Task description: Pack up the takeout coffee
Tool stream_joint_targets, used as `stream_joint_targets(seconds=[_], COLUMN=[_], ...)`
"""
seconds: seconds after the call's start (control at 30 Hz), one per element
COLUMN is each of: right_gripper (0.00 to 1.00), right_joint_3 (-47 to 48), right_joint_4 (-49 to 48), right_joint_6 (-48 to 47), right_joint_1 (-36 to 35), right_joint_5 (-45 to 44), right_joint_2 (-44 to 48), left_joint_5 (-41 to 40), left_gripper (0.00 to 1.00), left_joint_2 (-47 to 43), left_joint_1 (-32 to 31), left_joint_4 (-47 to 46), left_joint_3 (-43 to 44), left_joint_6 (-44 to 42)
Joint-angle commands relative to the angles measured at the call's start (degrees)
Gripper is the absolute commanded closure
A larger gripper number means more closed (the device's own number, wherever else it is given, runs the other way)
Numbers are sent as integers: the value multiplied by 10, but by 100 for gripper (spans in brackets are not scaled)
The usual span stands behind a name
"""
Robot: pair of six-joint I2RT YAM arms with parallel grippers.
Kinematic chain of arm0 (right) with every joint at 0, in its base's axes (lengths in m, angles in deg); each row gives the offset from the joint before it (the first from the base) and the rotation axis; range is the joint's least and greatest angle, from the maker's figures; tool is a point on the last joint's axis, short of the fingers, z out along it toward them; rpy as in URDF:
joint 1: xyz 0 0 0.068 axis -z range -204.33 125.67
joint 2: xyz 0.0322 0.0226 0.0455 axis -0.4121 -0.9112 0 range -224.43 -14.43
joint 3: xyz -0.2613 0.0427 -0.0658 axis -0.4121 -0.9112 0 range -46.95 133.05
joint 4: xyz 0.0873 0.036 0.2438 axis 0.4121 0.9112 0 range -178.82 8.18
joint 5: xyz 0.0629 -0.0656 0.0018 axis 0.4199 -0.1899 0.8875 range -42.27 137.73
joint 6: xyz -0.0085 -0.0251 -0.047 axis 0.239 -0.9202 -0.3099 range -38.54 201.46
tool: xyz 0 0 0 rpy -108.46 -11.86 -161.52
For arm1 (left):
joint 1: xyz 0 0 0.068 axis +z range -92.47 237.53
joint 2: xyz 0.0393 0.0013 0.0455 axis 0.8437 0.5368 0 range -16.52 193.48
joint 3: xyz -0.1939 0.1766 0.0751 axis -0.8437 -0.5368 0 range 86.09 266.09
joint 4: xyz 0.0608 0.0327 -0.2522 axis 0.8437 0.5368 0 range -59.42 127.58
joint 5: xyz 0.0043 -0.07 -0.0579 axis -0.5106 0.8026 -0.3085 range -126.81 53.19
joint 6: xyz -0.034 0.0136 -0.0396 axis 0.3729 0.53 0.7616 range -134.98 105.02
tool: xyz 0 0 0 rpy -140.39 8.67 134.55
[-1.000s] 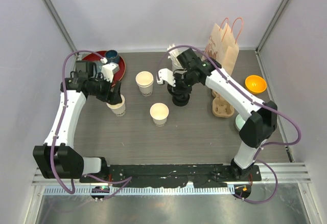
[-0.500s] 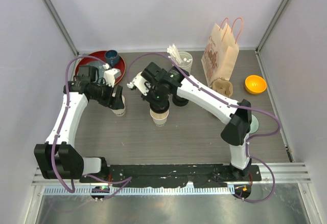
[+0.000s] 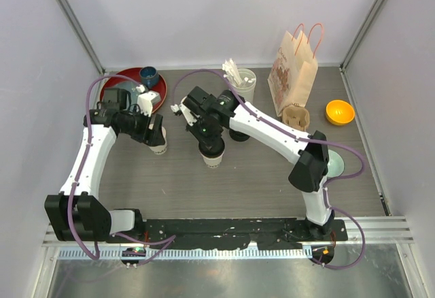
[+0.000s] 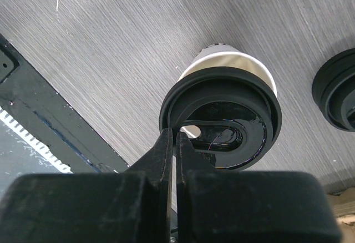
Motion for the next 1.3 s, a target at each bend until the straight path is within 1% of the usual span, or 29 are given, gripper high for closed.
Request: stream_joint_targets(seconds=[0.0, 0.1, 0.33, 0.63, 1.27], right_gripper=[99, 99, 99, 99, 99], right_joint_3=[1, -4, -3, -3, 18], right_joint_4=[-31, -34, -17, -17, -1], right_joint_6=[30, 30, 31, 30, 22], right_joint_1=[-5, -6, -5, -5, -3], right_joint_5=[11, 21, -4, -23, -35], right_joint_2=[-3, -11, -33, -26, -10], left_joint_5=[3, 1, -1, -1, -4], left_gripper=[30, 30, 30, 30, 30], left_joint_2=[-14, -15, -16, -14, -13], left_joint_1=[4, 4, 4, 4, 4], left_joint_4=[-13, -13, -13, -12, -10], left_joint_3=[-1, -1, 0, 2, 6], left_joint_6=[3, 3, 2, 1, -2])
